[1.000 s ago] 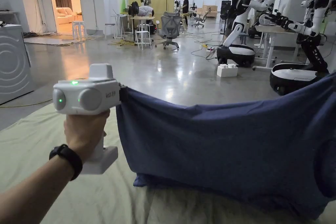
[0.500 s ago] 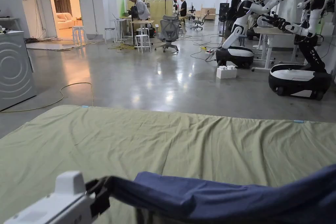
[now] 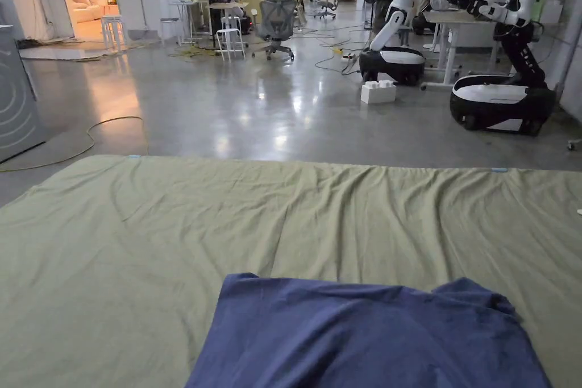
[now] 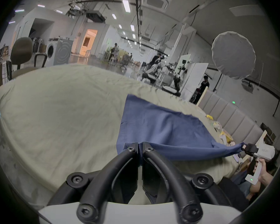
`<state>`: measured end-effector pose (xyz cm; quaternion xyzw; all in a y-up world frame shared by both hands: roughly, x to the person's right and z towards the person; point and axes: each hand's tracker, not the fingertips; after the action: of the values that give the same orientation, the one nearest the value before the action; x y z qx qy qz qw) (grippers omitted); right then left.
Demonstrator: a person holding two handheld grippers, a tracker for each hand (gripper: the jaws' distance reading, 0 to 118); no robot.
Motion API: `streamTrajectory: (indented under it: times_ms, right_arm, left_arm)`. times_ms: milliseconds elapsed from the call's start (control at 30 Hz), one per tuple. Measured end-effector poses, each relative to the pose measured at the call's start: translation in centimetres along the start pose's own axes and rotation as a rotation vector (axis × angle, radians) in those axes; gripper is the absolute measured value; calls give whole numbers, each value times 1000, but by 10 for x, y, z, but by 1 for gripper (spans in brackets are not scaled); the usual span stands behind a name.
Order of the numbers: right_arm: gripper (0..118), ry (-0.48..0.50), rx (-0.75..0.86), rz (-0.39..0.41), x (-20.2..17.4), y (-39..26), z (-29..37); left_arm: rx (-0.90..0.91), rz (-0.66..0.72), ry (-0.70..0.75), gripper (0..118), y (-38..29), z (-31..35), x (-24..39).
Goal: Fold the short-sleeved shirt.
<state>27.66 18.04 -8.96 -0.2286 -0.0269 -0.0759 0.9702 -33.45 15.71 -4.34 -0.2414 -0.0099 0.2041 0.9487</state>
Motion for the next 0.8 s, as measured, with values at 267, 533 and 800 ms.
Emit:
streamTrajectory:
  times_ms: [267, 533, 800]
  right_arm:
    - [5, 14, -195, 95, 4, -38, -20]
    - [82, -2, -342, 127, 15, -58, -32]
    - [82, -29, -117, 61, -7, -38, 47]
  left_arm:
    - [-205, -104, 70, 4, -40, -27, -21]
    - [-244, -169, 146, 101, -40, -13, -18]
    - [58, -159, 302, 99, -1, 78, 50]
